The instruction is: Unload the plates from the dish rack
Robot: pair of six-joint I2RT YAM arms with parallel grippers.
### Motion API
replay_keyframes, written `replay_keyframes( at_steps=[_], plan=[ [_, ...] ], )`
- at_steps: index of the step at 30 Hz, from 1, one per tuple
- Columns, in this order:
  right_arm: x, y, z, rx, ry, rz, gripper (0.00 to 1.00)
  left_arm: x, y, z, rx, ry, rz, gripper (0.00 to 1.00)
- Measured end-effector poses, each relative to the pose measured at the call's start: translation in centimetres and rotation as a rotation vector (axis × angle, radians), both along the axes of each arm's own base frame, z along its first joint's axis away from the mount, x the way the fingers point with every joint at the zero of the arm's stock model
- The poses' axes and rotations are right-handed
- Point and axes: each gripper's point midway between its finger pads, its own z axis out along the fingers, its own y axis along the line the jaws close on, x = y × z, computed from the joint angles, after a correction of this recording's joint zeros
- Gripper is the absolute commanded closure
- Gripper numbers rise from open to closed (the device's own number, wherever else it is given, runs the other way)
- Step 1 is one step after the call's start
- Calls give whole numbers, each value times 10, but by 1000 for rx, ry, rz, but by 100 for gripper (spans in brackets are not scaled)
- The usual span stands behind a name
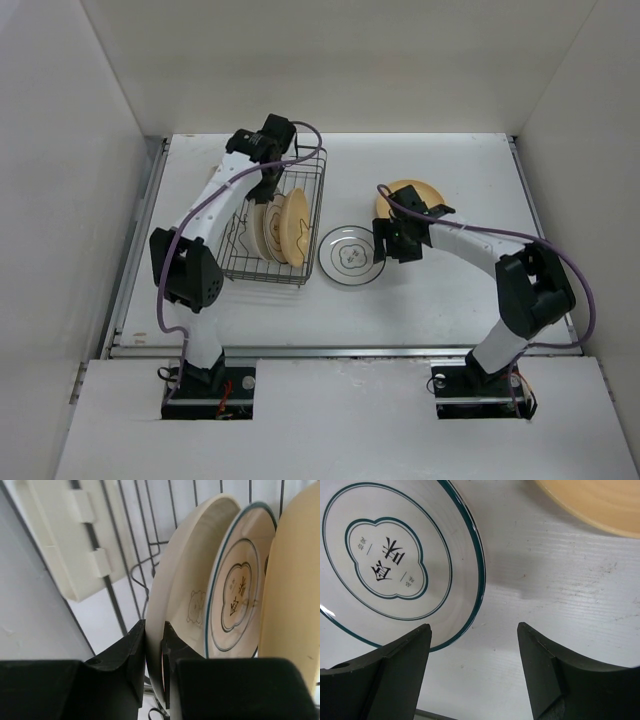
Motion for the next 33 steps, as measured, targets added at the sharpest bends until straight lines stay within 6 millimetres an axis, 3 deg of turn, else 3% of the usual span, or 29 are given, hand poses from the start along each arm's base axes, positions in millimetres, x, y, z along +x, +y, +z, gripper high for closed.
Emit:
replay_keyframes(
  at_steps=[3,8,12,13,16,23,26,28,30,33],
  plan=[
    [-1,1,2,2,-5,4,25,8,-1,23,13,-55,4,100],
    [-2,3,5,6,-10,9,25,28,4,85,38,-249,38,100],
    [1,6,20,27,-32,0,20,34,13,118,64,-366,75,100],
    [5,8,29,43,-54,-4,10,35,16,125,69,-394,85,100],
    [18,17,64,106,-145,-20,2,35,23,147,50,-495,121,100],
    [53,58,195,421,-481,20,1,28,26,194,-320,-610,187,100],
    [61,79,241,551,-570,79,1,28,14,191,-525,-545,157,100],
    [66,92,260,613,-600,115,1,25,-5,181,-645,-459,106,100],
    [69,102,269,660,-607,143,1,18,-30,167,-750,-358,42,100],
    [71,113,261,700,-566,167,3,2,-64,147,-896,-193,-39,100]
  ],
)
